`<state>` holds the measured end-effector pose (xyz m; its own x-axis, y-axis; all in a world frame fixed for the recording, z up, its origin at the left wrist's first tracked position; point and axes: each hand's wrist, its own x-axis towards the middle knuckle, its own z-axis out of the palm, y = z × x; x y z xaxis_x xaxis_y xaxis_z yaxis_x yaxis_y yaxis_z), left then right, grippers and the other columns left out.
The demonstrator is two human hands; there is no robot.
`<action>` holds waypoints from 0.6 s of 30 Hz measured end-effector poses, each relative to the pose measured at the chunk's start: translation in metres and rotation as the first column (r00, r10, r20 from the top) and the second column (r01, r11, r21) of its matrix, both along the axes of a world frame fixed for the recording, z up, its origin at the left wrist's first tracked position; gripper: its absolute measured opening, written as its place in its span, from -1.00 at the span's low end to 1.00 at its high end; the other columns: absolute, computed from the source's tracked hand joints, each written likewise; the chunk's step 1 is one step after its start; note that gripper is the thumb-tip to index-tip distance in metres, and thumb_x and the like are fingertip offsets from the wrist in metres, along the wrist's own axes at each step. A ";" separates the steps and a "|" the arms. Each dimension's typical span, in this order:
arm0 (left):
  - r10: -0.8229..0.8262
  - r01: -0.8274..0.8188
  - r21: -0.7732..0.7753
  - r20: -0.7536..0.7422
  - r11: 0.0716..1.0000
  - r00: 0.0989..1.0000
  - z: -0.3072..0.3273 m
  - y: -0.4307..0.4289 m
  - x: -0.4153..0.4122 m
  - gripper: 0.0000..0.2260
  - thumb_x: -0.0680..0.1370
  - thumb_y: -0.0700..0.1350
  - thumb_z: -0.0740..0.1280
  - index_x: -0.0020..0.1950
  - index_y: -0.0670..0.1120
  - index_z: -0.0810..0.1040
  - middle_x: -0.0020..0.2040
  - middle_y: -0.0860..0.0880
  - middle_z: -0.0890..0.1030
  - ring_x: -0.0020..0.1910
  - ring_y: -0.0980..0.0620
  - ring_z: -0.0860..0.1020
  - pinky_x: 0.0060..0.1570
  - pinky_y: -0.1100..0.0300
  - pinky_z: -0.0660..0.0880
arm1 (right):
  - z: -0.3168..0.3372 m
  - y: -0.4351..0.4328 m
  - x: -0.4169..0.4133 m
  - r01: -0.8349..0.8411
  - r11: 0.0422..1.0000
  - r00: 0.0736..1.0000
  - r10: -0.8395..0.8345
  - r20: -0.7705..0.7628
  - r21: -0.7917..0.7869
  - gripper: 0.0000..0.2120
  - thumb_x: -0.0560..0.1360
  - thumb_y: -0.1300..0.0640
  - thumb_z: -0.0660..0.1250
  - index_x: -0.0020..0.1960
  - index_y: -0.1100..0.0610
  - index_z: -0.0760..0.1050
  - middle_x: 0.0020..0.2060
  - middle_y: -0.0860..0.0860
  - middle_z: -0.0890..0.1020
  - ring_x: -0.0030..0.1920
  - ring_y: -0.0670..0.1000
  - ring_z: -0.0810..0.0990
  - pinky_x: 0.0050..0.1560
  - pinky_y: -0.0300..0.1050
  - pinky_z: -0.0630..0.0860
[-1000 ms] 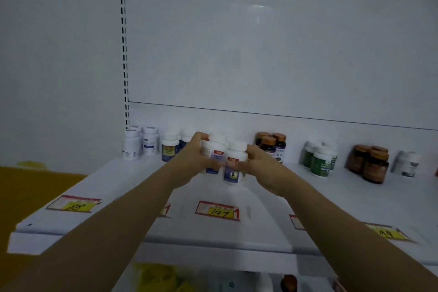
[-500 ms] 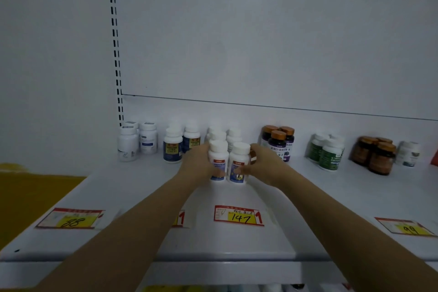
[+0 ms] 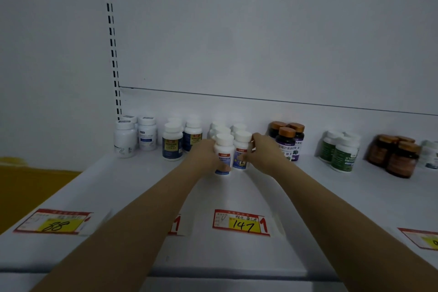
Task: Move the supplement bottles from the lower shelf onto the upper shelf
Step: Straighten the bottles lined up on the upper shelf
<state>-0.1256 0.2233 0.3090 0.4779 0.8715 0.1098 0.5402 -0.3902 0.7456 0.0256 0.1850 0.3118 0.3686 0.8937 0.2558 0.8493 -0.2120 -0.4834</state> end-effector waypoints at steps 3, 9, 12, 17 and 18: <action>-0.002 0.002 0.000 0.010 1.000 1.000 -0.002 0.003 0.001 -0.49 0.35 -0.18 0.54 0.26 -0.19 0.51 0.22 -0.13 0.60 0.19 -0.10 0.56 0.25 -0.04 0.48 | 0.002 0.005 0.003 -0.012 1.000 0.998 0.013 -0.057 0.007 -0.49 0.44 0.16 0.43 0.32 0.20 0.34 0.20 0.15 0.54 0.15 0.13 0.54 0.07 -0.09 0.48; 0.000 0.000 -0.013 0.018 1.000 1.000 -0.003 0.005 0.002 -0.50 0.36 -0.18 0.53 0.27 -0.19 0.51 0.24 -0.12 0.59 0.22 -0.09 0.54 0.26 0.00 0.47 | 0.007 0.012 0.009 -0.056 0.997 0.995 0.053 -0.082 -0.044 -0.55 0.45 0.19 0.42 0.30 0.22 0.42 0.20 0.16 0.56 0.16 0.13 0.55 0.13 -0.03 0.48; 0.004 -0.004 -0.021 0.018 1.000 1.000 -0.002 0.004 0.002 -0.50 0.37 -0.19 0.52 0.28 -0.20 0.50 0.25 -0.13 0.58 0.22 -0.11 0.54 0.27 -0.02 0.46 | 0.008 0.014 0.012 -0.091 0.994 0.994 0.087 -0.068 -0.063 -0.60 0.46 0.20 0.40 0.27 0.24 0.46 0.19 0.17 0.57 0.14 0.14 0.56 0.12 -0.04 0.47; 0.021 -0.021 -0.040 0.010 0.999 1.000 0.000 0.003 0.004 -0.50 0.39 -0.20 0.51 0.29 -0.20 0.49 0.25 -0.13 0.57 0.22 -0.11 0.54 0.24 0.03 0.47 | 0.008 0.014 0.013 -0.107 0.992 0.994 0.105 -0.036 -0.070 -0.60 0.48 0.17 0.38 0.28 0.23 0.44 0.21 0.16 0.55 0.16 0.14 0.55 0.06 -0.10 0.44; 0.021 -0.021 -0.047 0.012 0.999 1.000 -0.001 0.003 0.004 -0.50 0.39 -0.20 0.51 0.30 -0.20 0.49 0.25 -0.13 0.57 0.22 -0.11 0.53 0.24 0.03 0.47 | 0.008 0.014 0.013 -0.110 0.991 0.994 0.107 -0.033 -0.075 -0.60 0.48 0.17 0.38 0.29 0.22 0.44 0.22 0.16 0.55 0.16 0.14 0.55 0.07 -0.10 0.44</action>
<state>-0.1219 0.2261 0.3082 0.4584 0.8856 0.0744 0.5385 -0.3434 0.7695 0.0387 0.1990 0.3201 0.2747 0.9453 0.1761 0.8551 -0.1564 -0.4944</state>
